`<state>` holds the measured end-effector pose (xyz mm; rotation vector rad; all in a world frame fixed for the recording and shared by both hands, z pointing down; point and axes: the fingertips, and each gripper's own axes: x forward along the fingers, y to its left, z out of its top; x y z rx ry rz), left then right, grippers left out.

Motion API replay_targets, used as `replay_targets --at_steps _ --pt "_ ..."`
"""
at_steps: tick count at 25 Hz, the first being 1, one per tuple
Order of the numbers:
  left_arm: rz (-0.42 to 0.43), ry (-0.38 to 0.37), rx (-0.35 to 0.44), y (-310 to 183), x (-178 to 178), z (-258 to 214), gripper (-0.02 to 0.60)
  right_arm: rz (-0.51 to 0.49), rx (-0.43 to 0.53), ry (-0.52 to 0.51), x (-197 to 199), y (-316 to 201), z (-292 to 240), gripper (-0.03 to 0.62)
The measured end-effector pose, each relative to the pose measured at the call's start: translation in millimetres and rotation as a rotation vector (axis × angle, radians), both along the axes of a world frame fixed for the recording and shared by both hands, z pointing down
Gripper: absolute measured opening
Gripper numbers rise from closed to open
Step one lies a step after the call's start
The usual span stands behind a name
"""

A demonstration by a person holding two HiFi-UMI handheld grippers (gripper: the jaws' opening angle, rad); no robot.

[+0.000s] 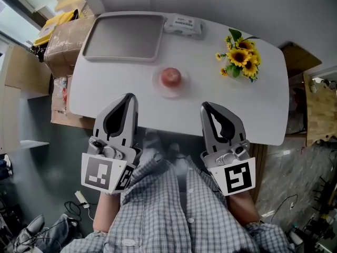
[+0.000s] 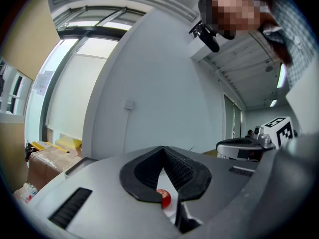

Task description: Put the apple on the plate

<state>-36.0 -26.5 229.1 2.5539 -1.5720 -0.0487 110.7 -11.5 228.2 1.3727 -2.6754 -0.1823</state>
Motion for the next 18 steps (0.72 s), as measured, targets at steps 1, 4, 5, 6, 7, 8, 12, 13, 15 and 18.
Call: replay_targets --at_steps 1,4,5,6,7,8,12,13,15,18 --pt "0.019 -0.011 -0.004 -7 -1 2 0.008 0.003 -0.005 -0.004 -4 -6 1 0.021" --pt "0.074 -0.046 -0.021 -22 -3 7 0.008 0.024 -0.01 0.011 -14 -21 3 0.021" --pt "0.084 -0.054 -0.026 -28 -5 9 0.008 0.029 -0.015 0.02 -17 -25 5 0.021" --pt "0.091 -0.057 -0.032 -35 -7 11 0.008 0.036 -0.021 0.024 -20 -31 6 0.021" --pt "0.097 -0.055 -0.038 -41 -9 12 0.008 0.046 -0.03 0.025 -22 -36 8 0.021" --pt "0.103 -0.05 -0.044 -48 -12 13 0.008 0.059 -0.04 0.025 -24 -41 10 0.021" --pt "0.119 -0.023 -0.057 -69 -26 17 0.008 0.119 -0.06 0.031 -33 -56 14 0.021" --pt "0.124 -0.02 -0.057 -74 -29 17 0.008 0.131 -0.065 0.034 -35 -60 16 0.021" --pt "0.142 -0.011 -0.061 -84 -33 19 0.008 0.161 -0.077 0.041 -38 -68 19 0.021" --pt "0.167 -0.011 -0.074 -96 -40 23 0.008 0.207 -0.088 0.055 -42 -81 24 0.021"
